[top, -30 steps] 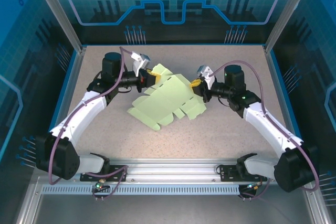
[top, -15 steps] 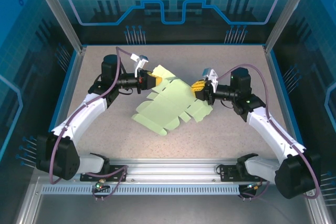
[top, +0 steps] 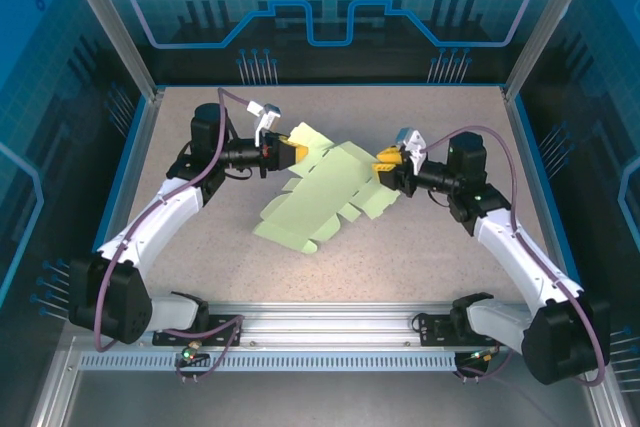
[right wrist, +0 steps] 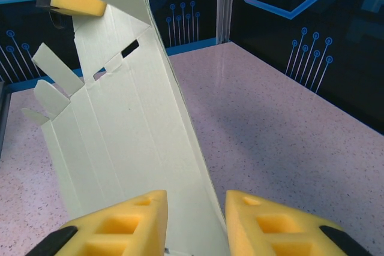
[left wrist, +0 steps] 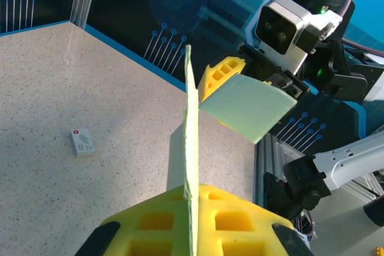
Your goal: Fold the paper box
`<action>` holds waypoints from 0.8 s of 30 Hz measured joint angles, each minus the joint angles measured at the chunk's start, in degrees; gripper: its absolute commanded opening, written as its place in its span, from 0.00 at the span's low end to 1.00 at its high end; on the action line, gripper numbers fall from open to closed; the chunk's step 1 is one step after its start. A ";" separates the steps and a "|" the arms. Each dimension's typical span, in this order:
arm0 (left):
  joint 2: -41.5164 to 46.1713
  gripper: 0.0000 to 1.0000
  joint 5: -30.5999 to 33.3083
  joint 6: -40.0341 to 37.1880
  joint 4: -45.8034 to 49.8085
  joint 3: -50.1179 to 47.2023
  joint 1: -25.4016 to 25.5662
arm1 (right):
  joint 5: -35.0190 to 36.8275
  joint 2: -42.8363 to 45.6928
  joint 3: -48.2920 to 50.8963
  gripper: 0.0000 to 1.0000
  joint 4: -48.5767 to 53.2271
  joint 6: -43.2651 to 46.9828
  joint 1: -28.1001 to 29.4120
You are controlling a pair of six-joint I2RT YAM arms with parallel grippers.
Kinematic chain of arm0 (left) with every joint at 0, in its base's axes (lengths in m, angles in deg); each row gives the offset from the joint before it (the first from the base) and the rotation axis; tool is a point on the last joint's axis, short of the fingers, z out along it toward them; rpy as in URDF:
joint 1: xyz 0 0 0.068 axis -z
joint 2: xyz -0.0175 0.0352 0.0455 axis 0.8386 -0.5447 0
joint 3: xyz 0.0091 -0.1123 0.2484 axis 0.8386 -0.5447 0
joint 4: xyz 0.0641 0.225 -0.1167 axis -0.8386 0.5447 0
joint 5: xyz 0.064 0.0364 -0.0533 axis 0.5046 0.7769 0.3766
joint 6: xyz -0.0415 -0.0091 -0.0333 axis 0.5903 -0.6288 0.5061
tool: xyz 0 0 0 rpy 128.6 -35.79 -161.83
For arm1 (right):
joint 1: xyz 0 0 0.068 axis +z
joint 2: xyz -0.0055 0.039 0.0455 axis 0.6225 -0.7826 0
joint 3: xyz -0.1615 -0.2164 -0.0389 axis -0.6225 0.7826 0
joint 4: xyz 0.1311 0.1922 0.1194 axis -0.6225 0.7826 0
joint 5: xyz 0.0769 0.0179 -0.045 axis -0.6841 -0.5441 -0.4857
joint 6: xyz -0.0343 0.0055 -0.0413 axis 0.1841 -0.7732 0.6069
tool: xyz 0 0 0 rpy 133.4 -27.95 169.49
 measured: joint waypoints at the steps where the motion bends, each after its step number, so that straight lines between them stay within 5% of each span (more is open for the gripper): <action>1: 0.02 0.00 -0.15 0.02 -0.09 0.00 0.00 | -0.44 -0.35 0.00 0.35 -0.31 0.00 0.00; 8: 0.07 0.00 -1.46 0.68 -0.26 0.00 0.00 | -0.87 -2.93 -0.02 0.56 -1.22 1.11 -0.37; 14: 0.22 0.00 -2.16 1.07 -0.39 0.00 0.00 | 1.53 -3.08 -0.96 0.60 -0.90 3.17 -0.74; 20: 0.22 0.00 -2.54 1.07 -0.48 0.00 0.00 | 1.33 -5.68 -2.86 0.56 -0.76 4.72 -0.74; 24: 0.22 0.00 -2.54 1.05 -0.48 0.00 0.00 | -0.63 -7.54 -2.95 0.37 -0.74 4.72 -0.74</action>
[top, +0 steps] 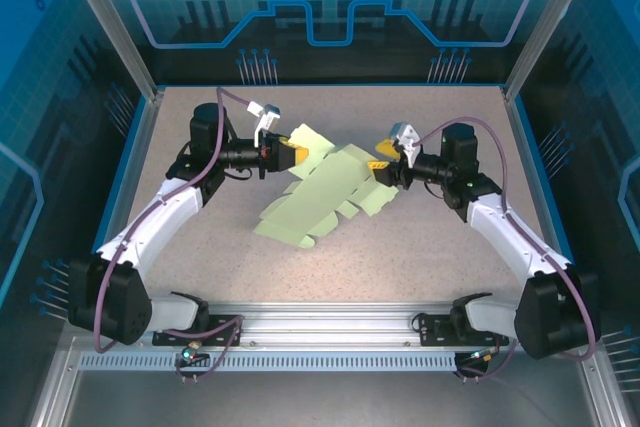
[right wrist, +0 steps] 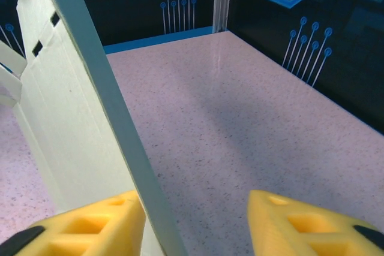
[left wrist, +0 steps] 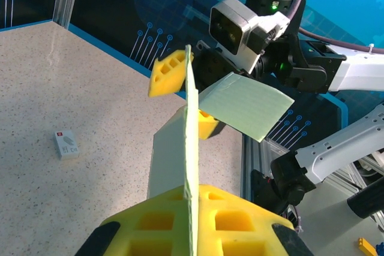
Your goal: Fold the paper box
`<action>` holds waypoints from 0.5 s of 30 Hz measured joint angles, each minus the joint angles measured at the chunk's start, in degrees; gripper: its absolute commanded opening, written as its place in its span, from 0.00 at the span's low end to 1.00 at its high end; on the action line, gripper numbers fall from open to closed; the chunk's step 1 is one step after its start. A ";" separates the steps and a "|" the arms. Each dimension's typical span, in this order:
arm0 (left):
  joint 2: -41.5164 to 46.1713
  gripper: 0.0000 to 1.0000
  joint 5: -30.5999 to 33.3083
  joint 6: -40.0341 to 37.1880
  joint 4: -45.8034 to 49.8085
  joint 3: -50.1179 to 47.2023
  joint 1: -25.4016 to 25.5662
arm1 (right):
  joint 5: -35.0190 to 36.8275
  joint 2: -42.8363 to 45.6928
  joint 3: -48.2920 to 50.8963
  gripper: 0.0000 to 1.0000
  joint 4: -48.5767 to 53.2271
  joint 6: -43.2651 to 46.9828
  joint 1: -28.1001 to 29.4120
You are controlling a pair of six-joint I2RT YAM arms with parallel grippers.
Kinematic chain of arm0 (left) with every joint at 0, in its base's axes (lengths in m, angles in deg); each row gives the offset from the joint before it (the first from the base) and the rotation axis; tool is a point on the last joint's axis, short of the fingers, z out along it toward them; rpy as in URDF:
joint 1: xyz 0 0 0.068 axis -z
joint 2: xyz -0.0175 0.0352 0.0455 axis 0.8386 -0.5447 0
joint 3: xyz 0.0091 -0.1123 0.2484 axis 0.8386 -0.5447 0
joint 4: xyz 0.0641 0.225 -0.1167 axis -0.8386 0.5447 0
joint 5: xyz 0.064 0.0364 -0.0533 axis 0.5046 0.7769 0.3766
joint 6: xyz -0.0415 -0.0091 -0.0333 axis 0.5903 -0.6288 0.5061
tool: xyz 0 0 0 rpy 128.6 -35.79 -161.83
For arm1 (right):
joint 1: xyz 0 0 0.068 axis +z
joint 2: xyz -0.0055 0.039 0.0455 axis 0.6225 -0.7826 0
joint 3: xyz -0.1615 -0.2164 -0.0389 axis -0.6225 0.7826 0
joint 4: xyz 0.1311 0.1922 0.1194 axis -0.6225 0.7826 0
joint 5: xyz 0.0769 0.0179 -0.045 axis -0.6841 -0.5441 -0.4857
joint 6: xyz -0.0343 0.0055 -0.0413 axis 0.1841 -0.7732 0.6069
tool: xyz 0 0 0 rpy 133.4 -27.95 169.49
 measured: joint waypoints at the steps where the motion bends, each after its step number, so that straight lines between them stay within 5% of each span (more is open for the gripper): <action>1: 0.00 0.00 0.00 0.00 0.00 0.00 0.00 | -0.44 -0.24 0.00 0.34 -0.02 -0.13 0.00; 7: 0.00 0.00 0.00 0.00 0.02 0.00 0.00 | -2.32 -0.42 -0.04 0.24 -0.35 -0.48 0.02; 15: 0.04 0.00 0.00 0.00 -0.50 0.00 -0.33 | -3.26 -1.16 -1.60 0.27 0.04 -0.42 0.04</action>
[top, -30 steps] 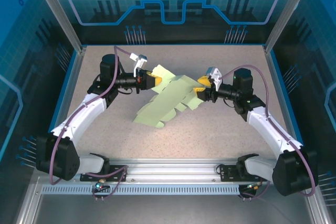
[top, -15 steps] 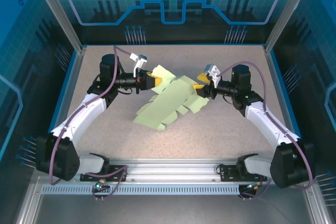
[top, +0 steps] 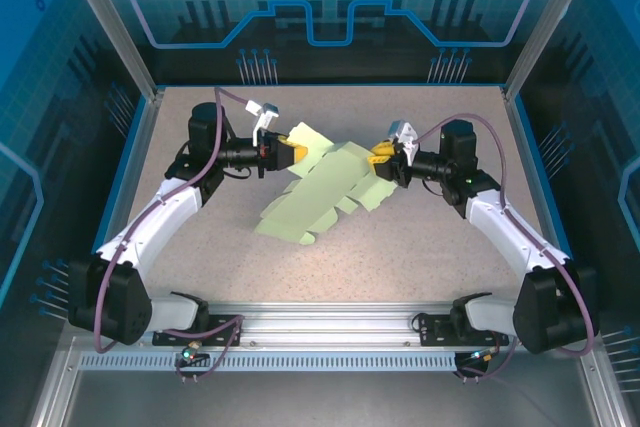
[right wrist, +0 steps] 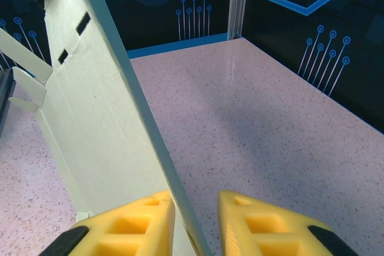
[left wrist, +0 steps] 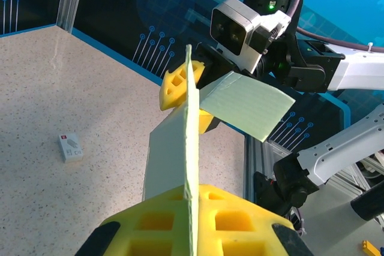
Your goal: Fold the paper box
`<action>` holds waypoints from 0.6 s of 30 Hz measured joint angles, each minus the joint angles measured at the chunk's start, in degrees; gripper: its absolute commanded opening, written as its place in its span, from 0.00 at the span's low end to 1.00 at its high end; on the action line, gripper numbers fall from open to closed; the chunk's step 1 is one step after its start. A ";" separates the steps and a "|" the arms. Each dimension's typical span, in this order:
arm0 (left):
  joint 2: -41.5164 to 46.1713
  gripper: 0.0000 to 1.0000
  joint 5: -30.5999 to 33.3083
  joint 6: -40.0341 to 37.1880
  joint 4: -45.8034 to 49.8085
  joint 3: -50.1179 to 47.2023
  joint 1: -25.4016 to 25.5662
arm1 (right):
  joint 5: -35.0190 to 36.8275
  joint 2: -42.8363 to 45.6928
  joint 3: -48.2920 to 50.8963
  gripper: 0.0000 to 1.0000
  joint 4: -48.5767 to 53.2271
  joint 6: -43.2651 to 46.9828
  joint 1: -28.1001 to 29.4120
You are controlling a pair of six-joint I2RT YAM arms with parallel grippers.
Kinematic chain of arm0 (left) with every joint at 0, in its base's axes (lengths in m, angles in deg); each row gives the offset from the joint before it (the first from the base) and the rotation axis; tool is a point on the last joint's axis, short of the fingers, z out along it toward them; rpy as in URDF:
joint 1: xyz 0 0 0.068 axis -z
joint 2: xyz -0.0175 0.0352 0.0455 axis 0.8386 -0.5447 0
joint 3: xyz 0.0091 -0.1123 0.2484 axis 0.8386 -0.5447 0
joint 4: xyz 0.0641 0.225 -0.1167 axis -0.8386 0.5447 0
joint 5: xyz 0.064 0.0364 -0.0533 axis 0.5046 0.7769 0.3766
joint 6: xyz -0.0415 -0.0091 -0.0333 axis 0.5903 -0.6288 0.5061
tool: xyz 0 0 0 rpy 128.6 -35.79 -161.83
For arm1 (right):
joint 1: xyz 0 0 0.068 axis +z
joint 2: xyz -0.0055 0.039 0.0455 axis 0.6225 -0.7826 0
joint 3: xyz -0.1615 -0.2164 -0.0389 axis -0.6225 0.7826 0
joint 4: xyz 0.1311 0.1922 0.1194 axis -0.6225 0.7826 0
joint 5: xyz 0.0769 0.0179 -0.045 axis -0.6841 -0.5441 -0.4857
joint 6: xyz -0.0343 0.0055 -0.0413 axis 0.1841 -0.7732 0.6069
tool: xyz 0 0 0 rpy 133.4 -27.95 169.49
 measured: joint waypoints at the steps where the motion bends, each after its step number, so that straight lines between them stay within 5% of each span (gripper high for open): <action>1: 0.00 0.00 0.00 0.00 0.02 0.00 0.02 | -0.13 -0.09 -0.13 0.27 0.02 0.00 0.02; 18: 0.00 0.00 0.00 0.00 0.04 0.00 0.02 | -1.01 -2.12 -2.60 0.30 2.78 1.86 0.39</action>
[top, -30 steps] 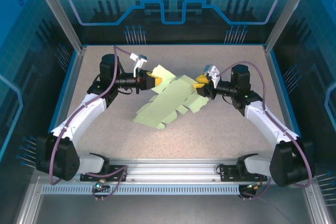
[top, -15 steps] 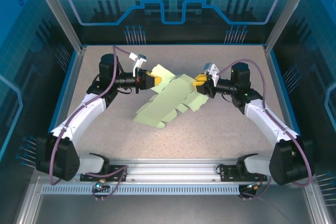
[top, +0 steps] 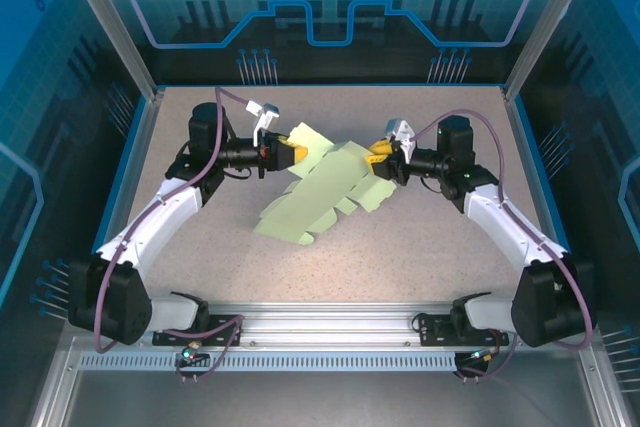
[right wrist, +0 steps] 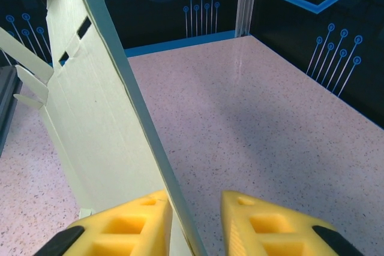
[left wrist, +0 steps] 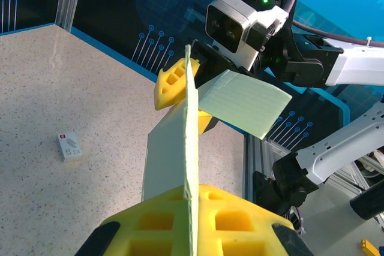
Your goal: Fold the paper box
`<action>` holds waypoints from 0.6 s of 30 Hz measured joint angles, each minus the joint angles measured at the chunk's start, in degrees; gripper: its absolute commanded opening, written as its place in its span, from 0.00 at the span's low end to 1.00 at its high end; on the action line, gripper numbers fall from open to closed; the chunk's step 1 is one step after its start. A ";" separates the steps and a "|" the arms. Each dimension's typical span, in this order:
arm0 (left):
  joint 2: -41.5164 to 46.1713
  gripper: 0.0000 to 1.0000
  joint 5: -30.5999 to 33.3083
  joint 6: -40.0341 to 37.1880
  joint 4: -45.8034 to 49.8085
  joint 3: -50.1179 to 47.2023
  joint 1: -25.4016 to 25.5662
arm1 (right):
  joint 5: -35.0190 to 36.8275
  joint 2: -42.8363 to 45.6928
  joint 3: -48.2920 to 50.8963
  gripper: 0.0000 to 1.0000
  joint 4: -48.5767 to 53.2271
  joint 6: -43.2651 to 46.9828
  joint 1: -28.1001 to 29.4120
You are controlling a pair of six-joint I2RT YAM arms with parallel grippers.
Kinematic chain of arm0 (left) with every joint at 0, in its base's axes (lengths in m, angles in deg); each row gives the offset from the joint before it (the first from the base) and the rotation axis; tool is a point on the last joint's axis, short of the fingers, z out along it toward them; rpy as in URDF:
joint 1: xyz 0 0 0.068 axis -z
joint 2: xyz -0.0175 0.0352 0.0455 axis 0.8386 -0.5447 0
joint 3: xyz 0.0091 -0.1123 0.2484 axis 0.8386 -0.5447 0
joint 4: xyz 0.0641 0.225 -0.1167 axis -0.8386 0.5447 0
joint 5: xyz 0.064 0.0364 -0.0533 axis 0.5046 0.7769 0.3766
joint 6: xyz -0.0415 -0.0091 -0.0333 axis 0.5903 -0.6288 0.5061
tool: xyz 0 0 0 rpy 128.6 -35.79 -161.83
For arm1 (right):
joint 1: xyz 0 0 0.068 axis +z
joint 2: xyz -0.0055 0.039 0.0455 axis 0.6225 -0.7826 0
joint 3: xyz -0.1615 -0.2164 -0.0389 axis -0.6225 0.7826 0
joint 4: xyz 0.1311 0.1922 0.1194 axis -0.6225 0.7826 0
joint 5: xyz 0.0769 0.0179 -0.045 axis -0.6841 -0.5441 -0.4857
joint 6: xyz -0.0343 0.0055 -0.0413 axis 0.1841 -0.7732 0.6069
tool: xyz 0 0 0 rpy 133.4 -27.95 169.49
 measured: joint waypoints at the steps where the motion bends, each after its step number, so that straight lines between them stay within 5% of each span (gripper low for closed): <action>1: 0.00 0.00 0.00 0.00 0.00 0.00 0.00 | -0.15 -0.26 -0.28 0.30 0.39 0.20 0.00; 18: 0.00 0.00 3.76 0.48 0.72 0.02 0.00 | 1.14 0.31 -1.14 0.04 3.54 1.99 0.76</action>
